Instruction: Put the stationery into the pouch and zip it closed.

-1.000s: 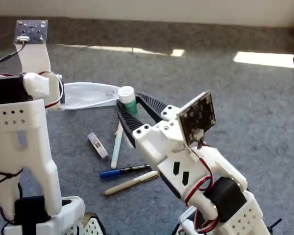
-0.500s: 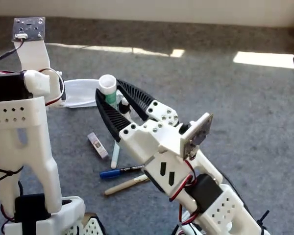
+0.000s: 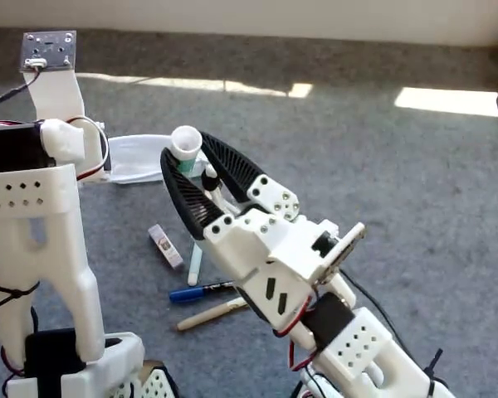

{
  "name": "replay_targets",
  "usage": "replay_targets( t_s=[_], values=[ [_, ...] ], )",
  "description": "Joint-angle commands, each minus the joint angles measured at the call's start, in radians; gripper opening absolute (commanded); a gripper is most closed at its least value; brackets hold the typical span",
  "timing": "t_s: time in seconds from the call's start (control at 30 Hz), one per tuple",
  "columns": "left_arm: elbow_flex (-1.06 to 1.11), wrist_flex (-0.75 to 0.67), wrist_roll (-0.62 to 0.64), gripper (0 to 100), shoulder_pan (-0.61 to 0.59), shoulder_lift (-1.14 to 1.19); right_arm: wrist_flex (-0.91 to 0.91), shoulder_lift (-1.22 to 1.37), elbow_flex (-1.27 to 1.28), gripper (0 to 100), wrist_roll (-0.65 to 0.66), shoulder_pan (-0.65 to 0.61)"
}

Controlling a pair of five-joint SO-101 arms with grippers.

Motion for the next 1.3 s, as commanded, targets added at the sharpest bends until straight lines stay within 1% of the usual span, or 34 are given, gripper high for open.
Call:
replay_targets(
  t_s=[0.0, 0.23, 0.67, 0.73, 0.93, 1.27],
  values=[
    [0.007, -0.003, 0.011, 1, 0.016, -0.005, -0.117, 0.102, -0.016, 0.5, -0.008, -0.015],
    [0.007, -0.003, 0.011, 1, 0.016, -0.005, -0.28, 0.259, -0.012, 0.5, -0.008, -0.013],
    [0.019, -0.003, 0.011, 1, 0.015, -0.005, -0.461, 0.469, -0.018, 0.5, -0.005, -0.008],
    [0.028, -0.003, 0.011, 1, 0.015, -0.005, -0.486, 0.479, -0.019, 0.5, -0.005, 0.007],
    [0.031, -0.003, 0.011, 1, 0.013, -0.007, -0.498, 0.492, -0.019, 0.5, -0.008, 0.056],
    [0.031, -0.003, 0.011, 1, 0.013, -0.007, -0.498, 0.601, -0.016, 0.5, -0.009, 0.056]
  ],
)
